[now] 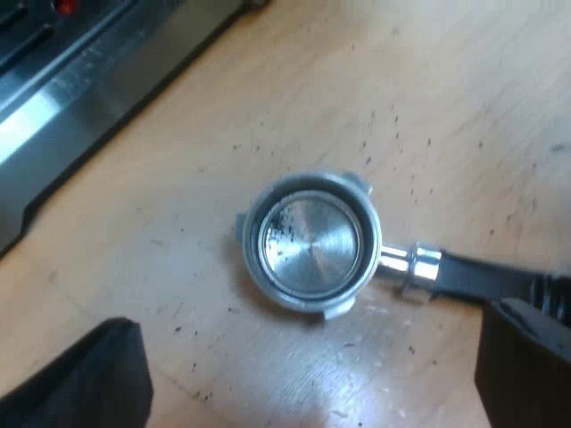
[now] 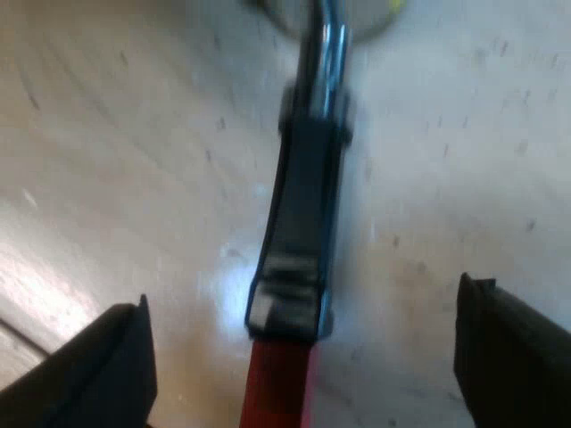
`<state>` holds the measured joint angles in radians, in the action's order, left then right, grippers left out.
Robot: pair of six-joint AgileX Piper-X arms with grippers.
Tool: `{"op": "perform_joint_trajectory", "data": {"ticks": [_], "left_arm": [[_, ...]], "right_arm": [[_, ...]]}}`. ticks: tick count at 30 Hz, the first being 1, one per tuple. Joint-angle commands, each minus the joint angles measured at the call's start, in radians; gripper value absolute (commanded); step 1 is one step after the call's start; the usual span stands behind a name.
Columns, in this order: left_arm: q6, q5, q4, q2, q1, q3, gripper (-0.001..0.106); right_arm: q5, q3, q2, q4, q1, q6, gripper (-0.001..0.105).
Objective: Grind coffee beans and then tamp
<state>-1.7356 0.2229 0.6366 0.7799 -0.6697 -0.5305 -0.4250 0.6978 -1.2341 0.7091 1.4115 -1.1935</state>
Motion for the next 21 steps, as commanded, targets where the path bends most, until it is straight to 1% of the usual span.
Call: {"op": "perform_joint_trajectory", "data": {"ticks": [1,2,3,4,6,8,9,10,12,13,14,17,19,20,21], "left_arm": [[-0.048,-0.010,0.002,-0.037,-0.005,-0.015,0.076],[-0.065,-0.010,0.009,-0.048,-0.005,-0.024,0.076],[-0.076,-0.010,0.014,-0.052,-0.005,-0.030,0.076],[-0.101,-0.010,0.023,-0.057,-0.005,-0.045,0.076],[-0.112,-0.024,0.043,-0.059,0.000,-0.073,0.076],[-0.119,-0.085,0.073,-0.059,0.016,-0.111,0.076],[-0.120,-0.098,0.078,-0.059,0.023,-0.118,0.076],[-0.115,-0.109,0.084,-0.059,0.041,-0.135,0.076],[-0.114,-0.108,0.095,-0.059,0.071,-0.152,0.076],[-0.103,-0.108,0.116,-0.059,0.096,-0.160,0.076],[-0.103,-0.108,0.116,-0.059,0.096,-0.160,0.076],[-0.077,-0.126,0.202,-0.059,0.187,-0.167,0.076],[-0.060,-0.146,0.231,-0.059,0.225,-0.167,0.076],[-0.055,-0.146,0.235,-0.059,0.235,-0.167,0.076],[-0.040,-0.152,0.243,-0.059,0.264,-0.167,0.076]], "right_arm": [[-0.048,0.009,0.054,-0.022,0.000,-0.048,0.071],[-0.051,0.009,0.068,-0.045,0.000,-0.077,0.071],[-0.051,0.009,0.076,-0.062,0.000,-0.091,0.071],[-0.051,0.009,0.087,-0.105,0.000,-0.115,0.071],[-0.051,0.009,0.098,-0.172,0.000,-0.161,0.071],[-0.049,0.009,0.100,-0.274,0.000,-0.233,0.071],[-0.049,0.009,0.100,-0.296,0.000,-0.242,0.071],[-0.049,0.009,0.100,-0.337,0.000,-0.258,0.071],[-0.049,0.009,0.100,-0.387,0.000,-0.272,0.071],[-0.049,0.009,0.100,-0.415,0.000,-0.278,0.071],[-0.049,0.009,0.100,-0.420,0.000,-0.281,0.071],[-0.049,0.009,0.076,-0.503,0.000,-0.313,0.071],[-0.049,0.009,0.053,-0.552,0.000,-0.331,0.071],[-0.049,0.009,0.025,-0.610,0.000,-0.356,0.071],[-0.049,0.009,0.010,-0.638,0.000,-0.371,0.071]]}}
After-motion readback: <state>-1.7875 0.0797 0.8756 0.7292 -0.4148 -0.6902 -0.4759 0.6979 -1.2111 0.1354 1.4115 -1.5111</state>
